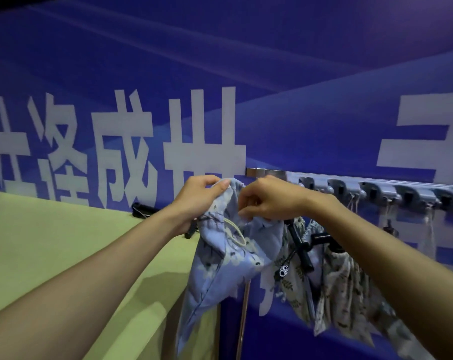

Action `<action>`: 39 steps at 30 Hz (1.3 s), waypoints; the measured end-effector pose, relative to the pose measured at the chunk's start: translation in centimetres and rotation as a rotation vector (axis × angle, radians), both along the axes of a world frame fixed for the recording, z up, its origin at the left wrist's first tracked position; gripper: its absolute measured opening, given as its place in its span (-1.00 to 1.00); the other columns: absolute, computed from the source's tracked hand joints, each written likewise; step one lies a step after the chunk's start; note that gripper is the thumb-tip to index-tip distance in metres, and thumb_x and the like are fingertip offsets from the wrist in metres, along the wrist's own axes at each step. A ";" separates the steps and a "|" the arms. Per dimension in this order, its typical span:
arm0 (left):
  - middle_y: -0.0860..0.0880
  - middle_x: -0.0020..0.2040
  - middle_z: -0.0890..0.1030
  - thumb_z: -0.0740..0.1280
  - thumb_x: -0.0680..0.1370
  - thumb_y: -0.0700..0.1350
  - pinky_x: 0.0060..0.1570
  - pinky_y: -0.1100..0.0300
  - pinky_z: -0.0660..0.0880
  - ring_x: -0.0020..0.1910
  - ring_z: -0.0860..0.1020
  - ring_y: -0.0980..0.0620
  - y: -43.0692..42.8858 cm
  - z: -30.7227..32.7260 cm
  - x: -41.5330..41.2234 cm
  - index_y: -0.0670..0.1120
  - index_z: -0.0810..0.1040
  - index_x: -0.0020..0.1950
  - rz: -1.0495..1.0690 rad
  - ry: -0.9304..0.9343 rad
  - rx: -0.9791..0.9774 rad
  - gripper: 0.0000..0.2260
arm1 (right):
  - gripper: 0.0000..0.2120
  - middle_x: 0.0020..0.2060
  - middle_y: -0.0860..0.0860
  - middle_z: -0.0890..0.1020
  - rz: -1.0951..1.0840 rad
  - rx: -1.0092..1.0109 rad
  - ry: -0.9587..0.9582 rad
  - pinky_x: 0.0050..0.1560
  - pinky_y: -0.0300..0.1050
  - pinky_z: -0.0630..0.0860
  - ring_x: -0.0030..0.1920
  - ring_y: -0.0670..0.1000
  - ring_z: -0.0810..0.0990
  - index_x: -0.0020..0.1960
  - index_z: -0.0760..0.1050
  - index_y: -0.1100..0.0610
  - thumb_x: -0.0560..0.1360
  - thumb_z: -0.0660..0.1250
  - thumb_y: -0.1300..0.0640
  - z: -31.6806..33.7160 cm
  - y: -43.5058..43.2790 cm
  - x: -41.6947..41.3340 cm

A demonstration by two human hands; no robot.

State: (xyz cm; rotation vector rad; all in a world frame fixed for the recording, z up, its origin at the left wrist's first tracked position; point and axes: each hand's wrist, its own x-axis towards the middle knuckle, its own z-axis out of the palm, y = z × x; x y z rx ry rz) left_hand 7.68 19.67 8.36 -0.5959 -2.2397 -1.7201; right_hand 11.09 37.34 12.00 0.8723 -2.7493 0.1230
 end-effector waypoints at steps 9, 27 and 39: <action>-0.11 -0.15 0.63 0.29 0.60 -0.04 -0.21 0.20 0.50 -0.22 0.57 0.04 -1.5 -1.8 -0.9 -0.18 0.63 -0.03 0.059 -0.092 -0.036 -0.77 | -0.89 -0.15 0.01 0.66 -0.185 0.123 0.109 -0.18 -0.04 0.49 -0.09 0.08 0.56 -0.05 0.61 0.07 0.50 0.32 0.10 -1.8 -0.3 -3.0; -0.01 -0.39 0.39 0.21 0.64 -0.02 -0.35 0.11 0.22 -0.40 0.31 0.06 -6.0 -7.2 -1.8 -0.15 0.48 -0.22 0.156 0.103 -0.491 -0.70 | -0.84 -0.28 -0.01 0.61 -0.251 -0.184 -0.205 -0.48 -0.36 0.48 -0.32 -0.01 0.64 -0.21 0.54 0.08 0.42 0.47 0.29 -3.1 0.1 -5.7; -0.07 -0.34 0.43 0.24 0.62 -0.01 -0.27 0.13 0.28 -0.33 0.37 -0.01 -7.9 -11.5 -5.6 -0.20 0.50 -0.23 0.217 -0.061 -0.328 -0.68 | -0.89 -0.22 0.09 0.69 -0.221 -0.155 -0.388 -0.42 -0.31 0.52 -0.39 -0.03 0.66 -0.15 0.57 0.10 0.47 0.44 0.08 -6.0 -2.5 -10.0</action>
